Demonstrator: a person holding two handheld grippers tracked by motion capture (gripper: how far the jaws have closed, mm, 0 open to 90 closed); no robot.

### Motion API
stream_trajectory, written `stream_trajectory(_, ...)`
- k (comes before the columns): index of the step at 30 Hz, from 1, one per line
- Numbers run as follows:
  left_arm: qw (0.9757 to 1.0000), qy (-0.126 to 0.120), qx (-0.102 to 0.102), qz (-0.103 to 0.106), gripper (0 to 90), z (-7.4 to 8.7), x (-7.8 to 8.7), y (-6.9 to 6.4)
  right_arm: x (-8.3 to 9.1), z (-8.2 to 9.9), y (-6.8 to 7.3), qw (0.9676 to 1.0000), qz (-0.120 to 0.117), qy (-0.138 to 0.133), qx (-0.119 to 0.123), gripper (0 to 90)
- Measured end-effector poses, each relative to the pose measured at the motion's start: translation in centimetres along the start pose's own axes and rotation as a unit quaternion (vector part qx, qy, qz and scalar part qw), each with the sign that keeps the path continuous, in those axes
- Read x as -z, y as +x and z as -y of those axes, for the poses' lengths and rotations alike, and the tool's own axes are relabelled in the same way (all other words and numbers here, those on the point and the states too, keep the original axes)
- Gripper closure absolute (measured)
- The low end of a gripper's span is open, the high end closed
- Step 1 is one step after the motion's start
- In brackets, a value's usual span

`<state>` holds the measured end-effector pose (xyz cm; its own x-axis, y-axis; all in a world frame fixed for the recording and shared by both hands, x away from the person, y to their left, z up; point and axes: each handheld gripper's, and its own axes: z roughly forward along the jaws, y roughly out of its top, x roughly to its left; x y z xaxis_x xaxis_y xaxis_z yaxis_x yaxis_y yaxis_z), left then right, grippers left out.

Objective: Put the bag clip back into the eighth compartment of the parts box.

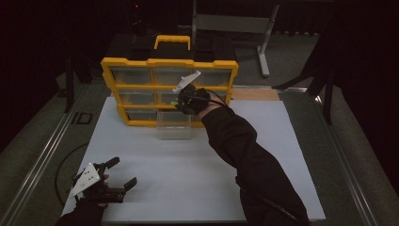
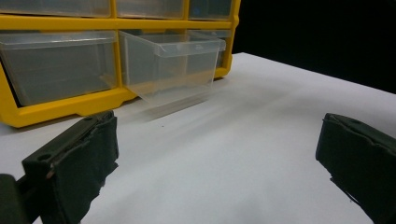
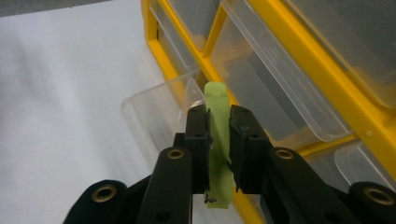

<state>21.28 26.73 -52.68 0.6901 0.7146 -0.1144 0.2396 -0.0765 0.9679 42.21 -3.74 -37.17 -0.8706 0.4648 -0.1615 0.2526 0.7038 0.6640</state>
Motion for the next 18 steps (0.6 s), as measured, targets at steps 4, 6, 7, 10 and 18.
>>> stream_trajectory(4, 1.0, -0.001, 0.004, 0.001, 0.0, 0.0, 0.0, 0.0, -1.1, 0.0, -0.2, 1.0, -0.005, 0.006, -0.001, 78.5)
stream_trajectory(6, 1.0, -0.001, 0.004, 0.001, 0.0, 0.0, 0.0, 0.0, -1.6, 0.0, -0.2, 0.9999, -0.008, 0.006, 0.0, 78.5)
stream_trajectory(7, 1.0, -0.001, 0.004, 0.001, 0.0, 0.0, 0.0, 0.0, -1.9, 0.0, -0.2, 0.9999, -0.009, 0.008, 0.001, 78.5)
stream_trajectory(10, 1.0, -0.001, 0.004, 0.002, 0.0, 0.0, 0.0, 0.0, -2.7, 0.1, -0.1, 0.9998, -0.017, 0.012, -0.005, 78.5)
stream_trajectory(18, 1.0, -0.001, 0.006, 0.001, 0.0, 0.0, 0.0, 0.0, -4.5, 0.4, 0.1, 0.9994, -0.027, 0.021, -0.008, 78.5)
